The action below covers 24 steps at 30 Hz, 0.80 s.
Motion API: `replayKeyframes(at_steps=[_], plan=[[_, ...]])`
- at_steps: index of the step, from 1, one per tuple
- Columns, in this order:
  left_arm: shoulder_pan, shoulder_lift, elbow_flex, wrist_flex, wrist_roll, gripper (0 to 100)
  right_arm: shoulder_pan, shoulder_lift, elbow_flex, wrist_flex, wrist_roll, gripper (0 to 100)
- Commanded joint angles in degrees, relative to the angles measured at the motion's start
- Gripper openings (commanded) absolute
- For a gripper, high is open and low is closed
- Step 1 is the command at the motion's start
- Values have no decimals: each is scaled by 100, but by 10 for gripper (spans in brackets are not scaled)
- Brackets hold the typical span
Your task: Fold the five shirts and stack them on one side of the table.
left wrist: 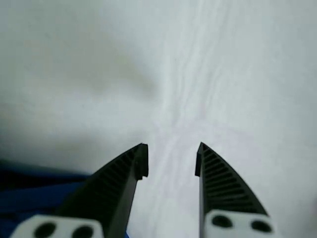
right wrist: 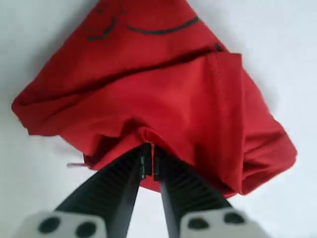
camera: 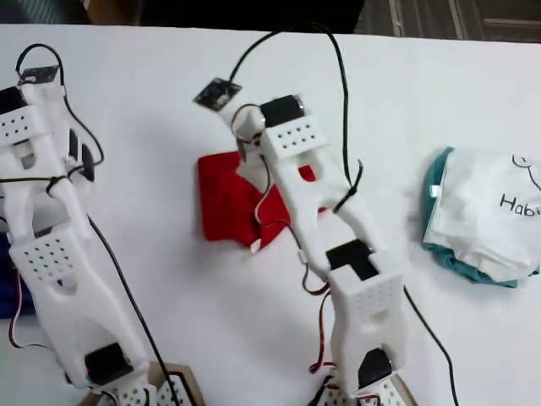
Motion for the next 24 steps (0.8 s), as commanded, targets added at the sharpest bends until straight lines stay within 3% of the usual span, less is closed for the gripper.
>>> replayKeyframes(at_steps=[1, 10, 20, 24], plan=[[35, -70, -13, 18, -44, 185, -242, 13, -35, -75, -105, 22], [26, -70, -13, 18, -53, 185, -75, 391, 316, 664, -62, 22], [26, -70, -13, 18, -53, 185, 1640, 400, 334, 787, 404, 22], [26, -70, -13, 18, -44, 185, 2018, 382, 299, 857, 571, 22]])
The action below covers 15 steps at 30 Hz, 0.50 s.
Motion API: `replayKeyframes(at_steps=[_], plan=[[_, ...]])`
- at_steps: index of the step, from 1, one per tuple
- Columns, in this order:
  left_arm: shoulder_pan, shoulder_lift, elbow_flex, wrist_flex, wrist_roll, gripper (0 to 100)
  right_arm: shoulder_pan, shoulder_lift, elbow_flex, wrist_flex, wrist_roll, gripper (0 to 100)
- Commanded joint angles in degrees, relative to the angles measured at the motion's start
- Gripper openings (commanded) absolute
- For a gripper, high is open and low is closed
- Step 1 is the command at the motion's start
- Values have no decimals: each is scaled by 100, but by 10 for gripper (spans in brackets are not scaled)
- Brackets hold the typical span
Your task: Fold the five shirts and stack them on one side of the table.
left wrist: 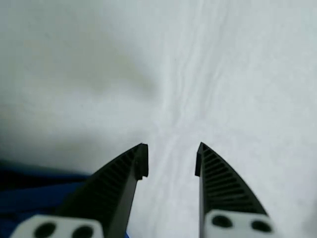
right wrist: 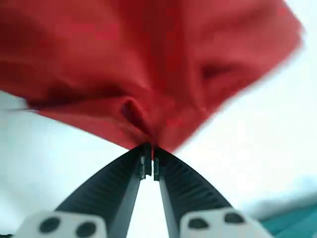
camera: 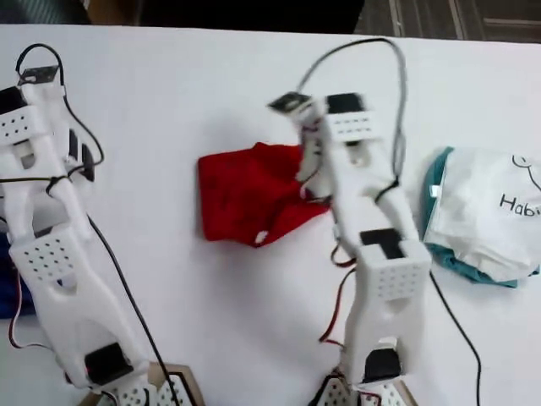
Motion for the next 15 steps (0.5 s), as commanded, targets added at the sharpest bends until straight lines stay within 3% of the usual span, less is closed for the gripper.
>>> replayKeyframes(at_steps=[1, 15], plan=[[26, -70, -13, 18, -44, 185, 215, -75, -62, 110, 193, 22], [35, -70, -13, 18, -35, 185, -1349, -910, -70, -365, 308, 22]])
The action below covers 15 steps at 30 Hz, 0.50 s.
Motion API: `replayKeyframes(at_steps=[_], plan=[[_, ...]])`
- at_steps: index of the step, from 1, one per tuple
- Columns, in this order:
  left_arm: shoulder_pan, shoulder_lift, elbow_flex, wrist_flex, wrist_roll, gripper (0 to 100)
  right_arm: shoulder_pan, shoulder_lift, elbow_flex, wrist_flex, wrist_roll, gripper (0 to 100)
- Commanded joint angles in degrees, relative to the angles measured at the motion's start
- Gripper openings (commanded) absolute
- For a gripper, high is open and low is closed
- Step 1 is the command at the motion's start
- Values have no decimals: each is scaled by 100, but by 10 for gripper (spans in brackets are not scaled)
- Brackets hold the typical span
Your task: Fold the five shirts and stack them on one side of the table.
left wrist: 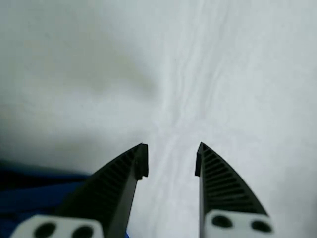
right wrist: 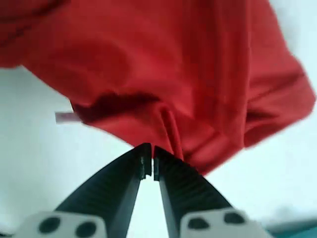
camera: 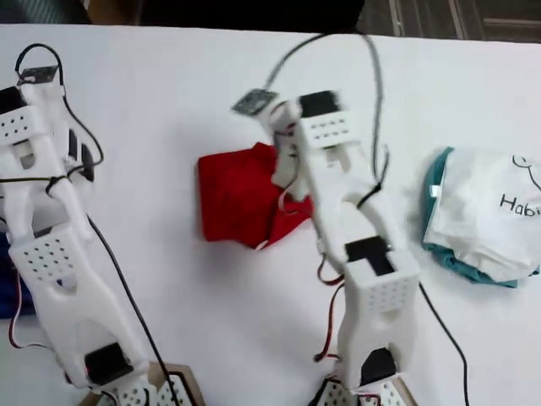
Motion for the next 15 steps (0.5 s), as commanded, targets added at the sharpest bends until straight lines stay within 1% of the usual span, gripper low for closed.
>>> replayKeyframes(at_steps=[1, 4, 9, 12, 15], plan=[[35, -70, -13, 18, -35, 185, -268, -418, -70, -338, -18, 22], [35, -70, -13, 18, -35, 185, -400, -400, 44, -505, -18, 22], [35, -70, -13, 18, -35, 185, -374, -92, 422, -576, -18, 22], [35, -70, -13, 0, -35, 185, -286, 40, 519, -435, -18, 22], [35, -70, -13, -18, -35, 186, -180, 48, 519, -13, 26, 22]])
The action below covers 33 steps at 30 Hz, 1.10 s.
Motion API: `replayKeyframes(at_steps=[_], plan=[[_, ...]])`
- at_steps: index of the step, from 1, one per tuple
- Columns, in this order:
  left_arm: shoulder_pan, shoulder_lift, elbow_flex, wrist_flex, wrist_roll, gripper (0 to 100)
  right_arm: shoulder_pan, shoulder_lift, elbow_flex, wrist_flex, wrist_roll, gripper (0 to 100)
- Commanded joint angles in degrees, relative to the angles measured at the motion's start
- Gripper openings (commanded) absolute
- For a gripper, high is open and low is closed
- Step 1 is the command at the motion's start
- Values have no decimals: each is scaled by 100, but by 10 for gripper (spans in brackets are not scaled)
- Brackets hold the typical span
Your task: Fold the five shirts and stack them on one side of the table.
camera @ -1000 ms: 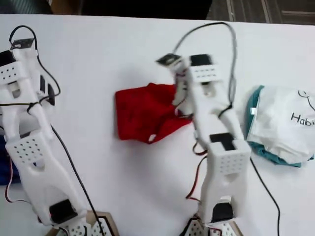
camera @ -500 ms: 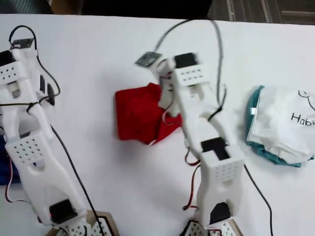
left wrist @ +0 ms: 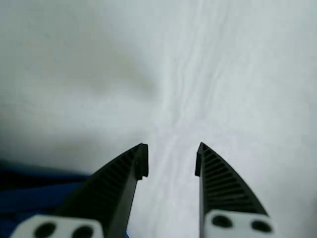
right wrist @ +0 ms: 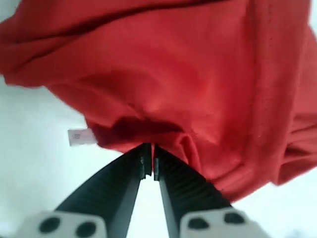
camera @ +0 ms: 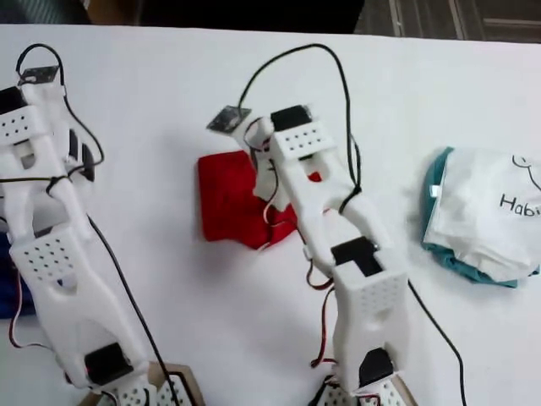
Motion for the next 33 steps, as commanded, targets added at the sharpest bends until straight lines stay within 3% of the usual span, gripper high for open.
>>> replayKeyframes(at_steps=[1, 13, 20, 23, 25, 29, 33], plan=[[35, -70, -13, -18, -35, 186, 180, -40, -18, 426, 26, 22], [35, -62, -13, -62, -35, 186, 1437, -48, -9, 558, 44, 21], [35, -62, -4, -132, -35, 186, 831, 13, -1108, 338, -26, 23], [35, -62, -4, -132, -35, 186, 699, 31, -1653, -233, -536, 26], [35, -62, -4, -132, -35, 186, 673, 66, -1785, -646, -905, 72], [35, -62, -4, -132, -44, 186, 426, 497, -1820, -936, -923, 213], [26, -62, -4, -132, -62, 186, 171, 1024, -2259, -971, -923, 213]])
